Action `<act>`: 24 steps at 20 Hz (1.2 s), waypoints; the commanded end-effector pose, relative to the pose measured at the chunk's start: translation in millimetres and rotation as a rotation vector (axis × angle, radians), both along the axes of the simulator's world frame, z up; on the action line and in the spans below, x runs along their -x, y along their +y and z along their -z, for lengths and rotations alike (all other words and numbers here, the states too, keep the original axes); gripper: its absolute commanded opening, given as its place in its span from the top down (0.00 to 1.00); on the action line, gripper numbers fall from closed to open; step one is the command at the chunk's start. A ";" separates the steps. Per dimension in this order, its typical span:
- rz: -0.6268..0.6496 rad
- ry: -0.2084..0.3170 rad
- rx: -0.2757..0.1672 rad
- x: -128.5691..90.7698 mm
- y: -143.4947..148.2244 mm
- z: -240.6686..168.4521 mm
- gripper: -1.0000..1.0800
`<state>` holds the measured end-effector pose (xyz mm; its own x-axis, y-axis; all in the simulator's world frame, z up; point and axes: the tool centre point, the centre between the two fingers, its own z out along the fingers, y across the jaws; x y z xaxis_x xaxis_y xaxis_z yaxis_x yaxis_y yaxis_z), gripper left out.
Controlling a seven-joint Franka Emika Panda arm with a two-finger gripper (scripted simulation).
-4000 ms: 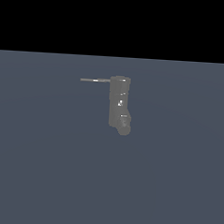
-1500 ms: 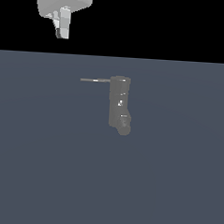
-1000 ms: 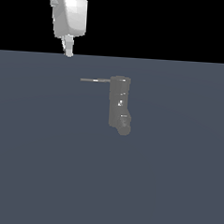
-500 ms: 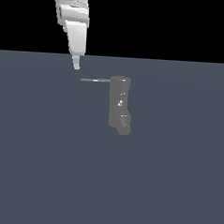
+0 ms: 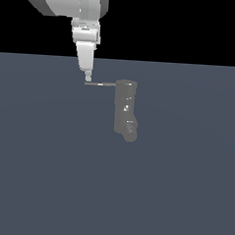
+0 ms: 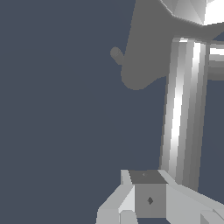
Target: Turn on the faucet by rotating a designated handle.
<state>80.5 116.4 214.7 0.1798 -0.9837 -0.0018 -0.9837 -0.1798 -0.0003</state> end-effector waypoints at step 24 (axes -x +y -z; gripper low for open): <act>0.075 0.000 0.003 3.8 -12.1 13.5 1.00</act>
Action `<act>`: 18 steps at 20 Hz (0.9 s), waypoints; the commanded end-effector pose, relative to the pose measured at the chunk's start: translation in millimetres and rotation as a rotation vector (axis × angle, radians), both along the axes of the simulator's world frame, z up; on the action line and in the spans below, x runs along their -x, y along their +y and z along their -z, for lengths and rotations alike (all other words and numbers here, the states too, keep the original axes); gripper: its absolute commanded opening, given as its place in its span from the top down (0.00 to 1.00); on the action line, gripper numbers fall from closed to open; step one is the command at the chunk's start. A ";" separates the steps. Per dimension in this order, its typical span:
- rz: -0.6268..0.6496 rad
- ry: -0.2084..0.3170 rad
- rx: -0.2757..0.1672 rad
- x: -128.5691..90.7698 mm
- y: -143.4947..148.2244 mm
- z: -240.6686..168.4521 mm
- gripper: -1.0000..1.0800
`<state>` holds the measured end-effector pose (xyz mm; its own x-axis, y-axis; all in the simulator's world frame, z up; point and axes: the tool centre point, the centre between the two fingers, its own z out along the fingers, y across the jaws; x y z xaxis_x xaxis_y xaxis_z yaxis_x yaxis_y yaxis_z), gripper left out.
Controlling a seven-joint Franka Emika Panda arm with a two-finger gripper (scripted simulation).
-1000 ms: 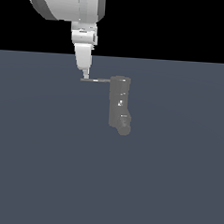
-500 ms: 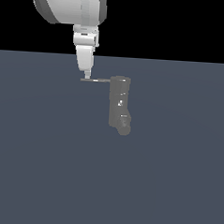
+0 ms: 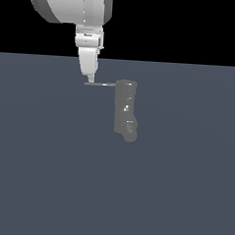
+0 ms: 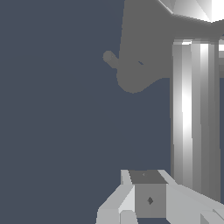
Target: Turn on the faucet by rotating a designated handle.
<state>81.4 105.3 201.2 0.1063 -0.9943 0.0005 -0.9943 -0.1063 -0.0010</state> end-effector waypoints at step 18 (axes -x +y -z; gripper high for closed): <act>0.001 0.001 0.000 54.6 -8.0 -0.2 1.00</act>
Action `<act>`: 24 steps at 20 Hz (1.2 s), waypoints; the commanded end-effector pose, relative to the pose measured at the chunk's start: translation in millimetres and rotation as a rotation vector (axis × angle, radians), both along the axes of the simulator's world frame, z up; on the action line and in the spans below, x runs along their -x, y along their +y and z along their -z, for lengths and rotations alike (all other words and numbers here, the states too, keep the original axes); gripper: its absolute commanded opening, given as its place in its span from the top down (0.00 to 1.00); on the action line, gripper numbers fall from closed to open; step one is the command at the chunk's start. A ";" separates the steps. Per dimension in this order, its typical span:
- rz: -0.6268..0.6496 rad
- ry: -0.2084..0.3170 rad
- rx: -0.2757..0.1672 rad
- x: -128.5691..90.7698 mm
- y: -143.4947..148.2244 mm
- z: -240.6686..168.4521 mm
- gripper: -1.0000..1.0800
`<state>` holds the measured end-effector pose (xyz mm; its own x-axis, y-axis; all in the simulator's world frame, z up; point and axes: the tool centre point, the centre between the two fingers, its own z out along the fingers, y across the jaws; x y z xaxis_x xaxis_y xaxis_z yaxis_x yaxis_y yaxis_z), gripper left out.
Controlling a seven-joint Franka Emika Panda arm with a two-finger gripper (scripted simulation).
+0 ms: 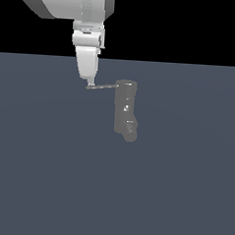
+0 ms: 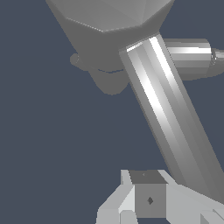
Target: Turn on the faucet by rotating a designated handle.
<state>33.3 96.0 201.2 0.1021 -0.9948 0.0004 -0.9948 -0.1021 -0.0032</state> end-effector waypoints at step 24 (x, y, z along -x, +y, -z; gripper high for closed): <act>-0.001 0.002 0.000 58.9 -39.6 -0.2 1.00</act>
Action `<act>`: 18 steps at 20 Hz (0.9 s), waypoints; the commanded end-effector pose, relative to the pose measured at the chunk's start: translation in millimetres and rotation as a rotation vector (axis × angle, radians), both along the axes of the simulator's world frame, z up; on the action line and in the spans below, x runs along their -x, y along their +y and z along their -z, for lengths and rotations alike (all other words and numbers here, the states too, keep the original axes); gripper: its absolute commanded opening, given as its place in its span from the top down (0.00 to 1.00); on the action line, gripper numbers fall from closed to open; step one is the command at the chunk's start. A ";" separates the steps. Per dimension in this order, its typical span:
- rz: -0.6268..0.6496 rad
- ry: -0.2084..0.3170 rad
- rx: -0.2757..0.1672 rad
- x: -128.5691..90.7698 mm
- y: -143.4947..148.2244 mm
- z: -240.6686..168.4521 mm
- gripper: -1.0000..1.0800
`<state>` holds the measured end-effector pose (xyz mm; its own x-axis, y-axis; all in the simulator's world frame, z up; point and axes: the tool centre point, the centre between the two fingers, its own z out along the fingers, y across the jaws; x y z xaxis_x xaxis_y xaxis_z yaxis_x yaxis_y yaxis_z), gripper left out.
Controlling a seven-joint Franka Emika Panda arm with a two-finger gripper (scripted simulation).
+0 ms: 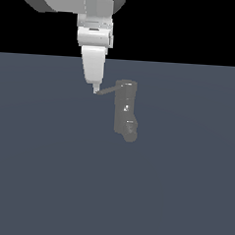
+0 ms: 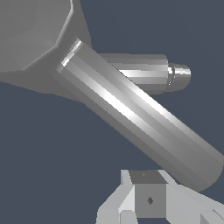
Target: Turn on the faucet by rotating a designated handle.
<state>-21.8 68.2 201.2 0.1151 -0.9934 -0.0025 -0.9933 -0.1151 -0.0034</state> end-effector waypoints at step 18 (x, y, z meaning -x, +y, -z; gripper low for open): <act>0.002 0.001 0.001 39.7 -51.1 -0.1 1.00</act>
<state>-61.5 16.9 201.4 0.1129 -0.9936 -0.0012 -0.9936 -0.1129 -0.0021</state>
